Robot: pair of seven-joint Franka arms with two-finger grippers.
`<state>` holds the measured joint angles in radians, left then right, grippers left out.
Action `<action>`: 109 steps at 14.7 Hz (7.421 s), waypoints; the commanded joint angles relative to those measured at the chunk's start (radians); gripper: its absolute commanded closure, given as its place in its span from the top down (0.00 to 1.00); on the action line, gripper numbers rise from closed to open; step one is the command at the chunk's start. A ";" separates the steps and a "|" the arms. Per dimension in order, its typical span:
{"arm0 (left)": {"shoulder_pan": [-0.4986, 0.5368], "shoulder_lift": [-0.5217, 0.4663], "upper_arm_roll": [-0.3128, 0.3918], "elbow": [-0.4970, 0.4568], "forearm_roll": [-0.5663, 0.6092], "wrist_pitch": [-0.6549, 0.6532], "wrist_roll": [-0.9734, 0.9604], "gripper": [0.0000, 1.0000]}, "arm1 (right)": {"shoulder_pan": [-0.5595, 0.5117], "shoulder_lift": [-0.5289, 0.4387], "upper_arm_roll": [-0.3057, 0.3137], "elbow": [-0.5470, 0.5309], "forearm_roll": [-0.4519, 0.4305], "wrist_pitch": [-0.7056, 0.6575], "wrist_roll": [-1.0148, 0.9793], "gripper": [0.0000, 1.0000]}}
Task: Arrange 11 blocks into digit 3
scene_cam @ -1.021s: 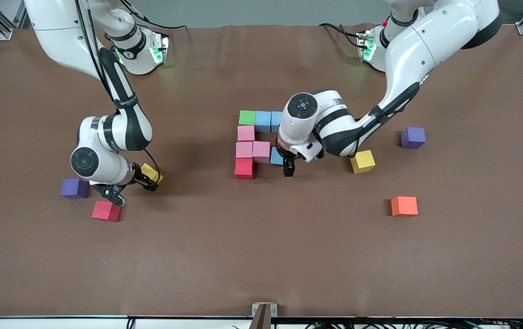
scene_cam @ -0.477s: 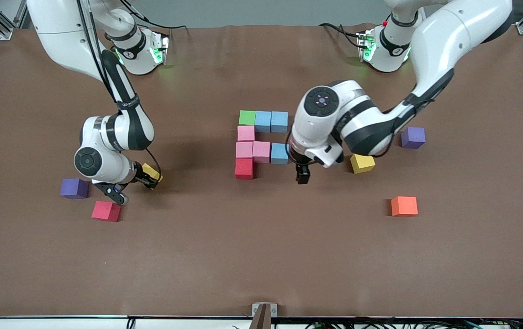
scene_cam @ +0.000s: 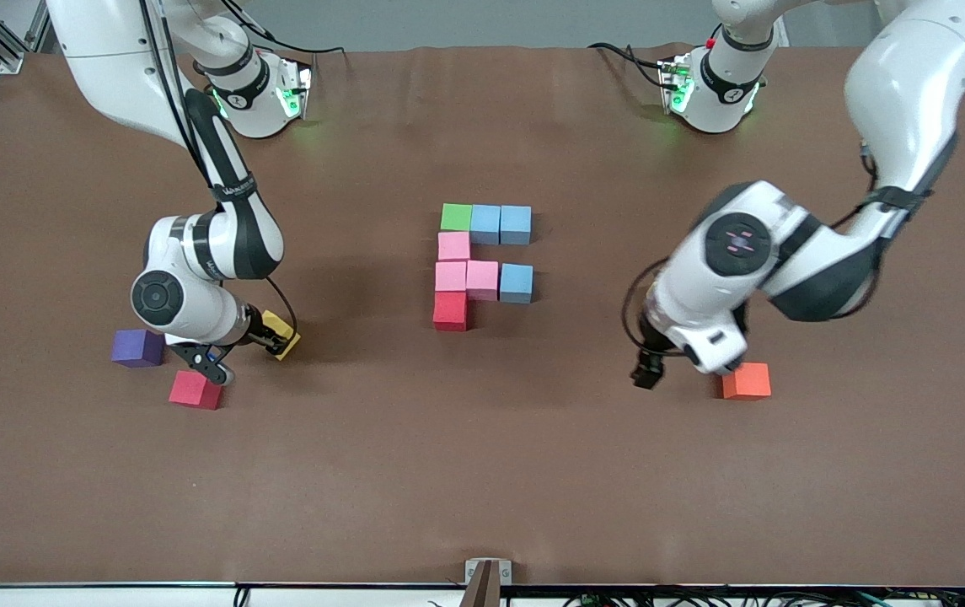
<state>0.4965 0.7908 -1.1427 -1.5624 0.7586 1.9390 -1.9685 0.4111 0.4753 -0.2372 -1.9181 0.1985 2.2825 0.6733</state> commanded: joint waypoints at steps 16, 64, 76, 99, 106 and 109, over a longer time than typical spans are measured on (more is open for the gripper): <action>0.036 -0.319 0.222 0.206 -0.203 -0.269 1.382 1.00 | 0.189 0.469 0.009 0.869 -0.036 -0.379 -0.317 0.37; -0.590 -0.782 1.153 -0.005 -0.706 -0.388 1.743 1.00 | 0.328 0.548 0.044 0.912 0.076 -0.471 -0.101 0.36; -0.599 -0.782 1.153 -0.007 -0.706 -0.390 1.732 1.00 | 0.331 0.548 0.045 0.913 0.078 -0.456 -0.083 1.00; -0.601 -0.780 1.152 -0.005 -0.719 -0.394 1.725 1.00 | 0.132 0.237 -0.238 0.900 0.065 -0.624 -0.132 1.00; -0.601 -0.780 1.152 -0.005 -0.719 -0.397 1.726 1.00 | -0.113 -0.010 -0.229 0.858 0.045 -0.738 -0.420 1.00; -0.601 -0.780 1.152 -0.005 -0.717 -0.397 1.726 1.00 | -0.198 -0.105 -0.167 0.797 0.045 -0.736 -0.422 1.00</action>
<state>-0.1007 0.0163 0.0054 -1.5706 0.0570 1.5441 -0.2391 0.2583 0.4657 -0.4780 -1.0189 0.2540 1.5315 0.2528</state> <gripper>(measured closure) 0.000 0.000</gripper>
